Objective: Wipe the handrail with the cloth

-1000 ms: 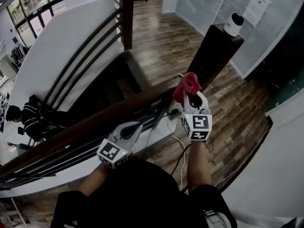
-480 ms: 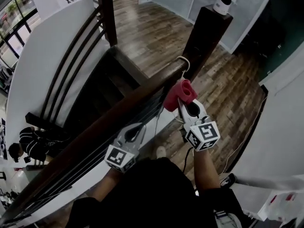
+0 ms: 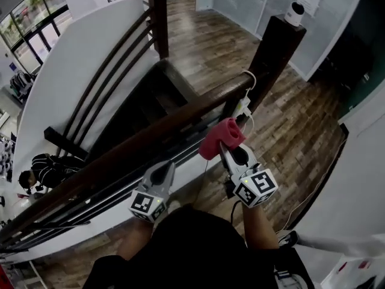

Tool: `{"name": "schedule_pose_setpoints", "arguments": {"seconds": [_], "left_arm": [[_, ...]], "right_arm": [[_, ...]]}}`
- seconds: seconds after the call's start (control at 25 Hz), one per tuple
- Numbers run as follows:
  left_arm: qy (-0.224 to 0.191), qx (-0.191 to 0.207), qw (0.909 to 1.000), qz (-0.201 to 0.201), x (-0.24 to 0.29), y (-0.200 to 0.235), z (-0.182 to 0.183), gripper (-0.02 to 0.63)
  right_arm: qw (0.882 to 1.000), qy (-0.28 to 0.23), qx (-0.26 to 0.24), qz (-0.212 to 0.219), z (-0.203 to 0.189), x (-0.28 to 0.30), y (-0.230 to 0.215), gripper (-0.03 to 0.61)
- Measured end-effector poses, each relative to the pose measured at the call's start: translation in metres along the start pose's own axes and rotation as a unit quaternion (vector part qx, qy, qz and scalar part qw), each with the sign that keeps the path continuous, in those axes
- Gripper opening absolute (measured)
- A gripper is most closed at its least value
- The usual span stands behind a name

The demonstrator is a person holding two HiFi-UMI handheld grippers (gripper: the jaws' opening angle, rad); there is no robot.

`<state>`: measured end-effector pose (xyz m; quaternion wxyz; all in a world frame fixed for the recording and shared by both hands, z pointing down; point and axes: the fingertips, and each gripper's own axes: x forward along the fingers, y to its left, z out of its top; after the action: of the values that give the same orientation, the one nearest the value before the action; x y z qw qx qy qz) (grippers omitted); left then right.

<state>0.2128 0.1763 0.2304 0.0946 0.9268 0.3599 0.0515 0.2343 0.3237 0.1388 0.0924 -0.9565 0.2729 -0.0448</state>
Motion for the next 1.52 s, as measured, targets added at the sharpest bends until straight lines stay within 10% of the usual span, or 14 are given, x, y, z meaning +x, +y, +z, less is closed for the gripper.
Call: {"name": "schedule_pose_setpoints", "arguments": {"seconds": [0.36, 0.64, 1.28, 1.52], "left_arm": [[0.008, -0.008, 0.9904, 0.138, -0.104, -0.035, -0.01, 0.0], [-0.015, -0.031, 0.9611, 0.274, -0.195, -0.027, -0.017, 0.0], [-0.051, 0.008, 0.9308, 0.362, -0.372, 0.072, -0.006, 0.0], [-0.082, 0.02, 0.9041, 0.419, -0.488, 0.128, 0.017, 0.0]], "right_arm": [[0.99, 0.007, 0.011, 0.139, -0.052, -0.026, 0.07, 0.038], [0.969, 0.059, 0.001, 0.238, -0.082, -0.021, 0.139, 0.038], [0.92, 0.11, -0.067, 0.369, -0.148, 0.055, 0.371, 0.038], [0.883, 0.099, -0.091, 0.45, -0.163, 0.075, 0.511, 0.038]]}}
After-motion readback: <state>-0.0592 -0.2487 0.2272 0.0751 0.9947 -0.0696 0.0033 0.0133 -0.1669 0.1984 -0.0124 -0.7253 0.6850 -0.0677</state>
